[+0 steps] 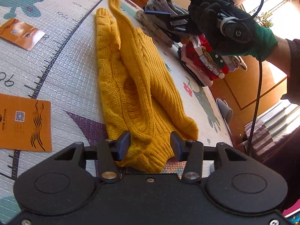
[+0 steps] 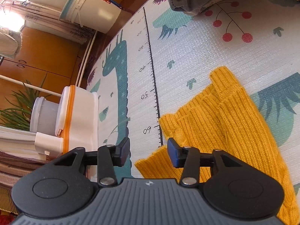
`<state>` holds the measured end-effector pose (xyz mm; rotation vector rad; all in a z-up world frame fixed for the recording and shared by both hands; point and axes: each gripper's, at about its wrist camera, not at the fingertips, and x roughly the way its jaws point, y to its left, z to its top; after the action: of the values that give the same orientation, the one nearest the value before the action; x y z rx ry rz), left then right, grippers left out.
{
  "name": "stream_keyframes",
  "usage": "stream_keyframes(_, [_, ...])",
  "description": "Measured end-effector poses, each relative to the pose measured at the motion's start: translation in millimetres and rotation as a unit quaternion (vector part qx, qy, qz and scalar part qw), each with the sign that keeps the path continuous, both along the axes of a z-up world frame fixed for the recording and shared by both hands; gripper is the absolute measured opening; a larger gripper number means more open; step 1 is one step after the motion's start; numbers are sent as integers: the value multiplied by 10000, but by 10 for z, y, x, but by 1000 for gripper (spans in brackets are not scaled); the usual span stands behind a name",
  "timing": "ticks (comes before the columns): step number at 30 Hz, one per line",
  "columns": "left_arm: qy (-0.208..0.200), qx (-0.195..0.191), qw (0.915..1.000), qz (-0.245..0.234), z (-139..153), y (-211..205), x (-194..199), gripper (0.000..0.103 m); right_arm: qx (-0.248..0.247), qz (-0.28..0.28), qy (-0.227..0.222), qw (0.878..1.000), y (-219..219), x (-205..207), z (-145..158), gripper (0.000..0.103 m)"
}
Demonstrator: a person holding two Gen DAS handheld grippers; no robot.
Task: Fold clothes
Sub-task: 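Withdraw the open right gripper from the folded sweater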
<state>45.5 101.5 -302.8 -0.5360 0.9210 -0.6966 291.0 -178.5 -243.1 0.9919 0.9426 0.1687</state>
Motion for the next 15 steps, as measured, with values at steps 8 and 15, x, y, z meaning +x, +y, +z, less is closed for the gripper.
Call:
stream_keyframes(8, [48, -83, 10000, 23, -16, -17, 37, 45, -1408, 1418, -176, 9797, 229, -46, -192, 48])
stream_keyframes(15, [55, -104, 9999, -2, -25, 11, 59, 45, -2507, 3008, -1042, 9142, 891, -213, -170, 44])
